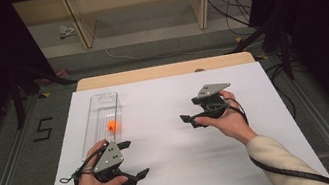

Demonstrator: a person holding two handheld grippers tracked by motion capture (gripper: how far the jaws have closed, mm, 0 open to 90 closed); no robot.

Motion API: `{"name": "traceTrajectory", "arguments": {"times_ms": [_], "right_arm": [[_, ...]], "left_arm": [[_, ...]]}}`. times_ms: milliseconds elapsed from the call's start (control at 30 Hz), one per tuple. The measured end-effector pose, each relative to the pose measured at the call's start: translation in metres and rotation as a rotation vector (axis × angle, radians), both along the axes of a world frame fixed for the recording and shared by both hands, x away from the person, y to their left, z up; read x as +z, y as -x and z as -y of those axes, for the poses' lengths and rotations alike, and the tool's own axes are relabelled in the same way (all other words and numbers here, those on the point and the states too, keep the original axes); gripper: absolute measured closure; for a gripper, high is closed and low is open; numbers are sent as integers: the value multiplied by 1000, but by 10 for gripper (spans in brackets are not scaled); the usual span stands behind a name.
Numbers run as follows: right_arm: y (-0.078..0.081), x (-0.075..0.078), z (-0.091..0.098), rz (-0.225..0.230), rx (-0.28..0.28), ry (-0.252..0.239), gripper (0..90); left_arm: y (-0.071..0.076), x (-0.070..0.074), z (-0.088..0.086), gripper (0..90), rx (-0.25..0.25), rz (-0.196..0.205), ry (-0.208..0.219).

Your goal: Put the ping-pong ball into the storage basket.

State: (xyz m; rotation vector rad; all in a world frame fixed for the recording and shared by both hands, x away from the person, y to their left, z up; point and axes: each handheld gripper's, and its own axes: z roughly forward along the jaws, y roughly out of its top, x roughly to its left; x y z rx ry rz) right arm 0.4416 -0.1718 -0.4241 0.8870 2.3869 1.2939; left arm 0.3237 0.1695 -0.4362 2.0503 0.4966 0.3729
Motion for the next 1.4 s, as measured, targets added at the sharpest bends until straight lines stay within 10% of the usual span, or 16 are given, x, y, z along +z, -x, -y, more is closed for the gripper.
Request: {"name": "traceTrajectory", "arguments": {"times_ms": [1400], "right_arm": [[63, -6, 67, 3, -44, -6, 197]], "left_arm": [[0, 1, -1, 0, 9, 1, 0]]}}
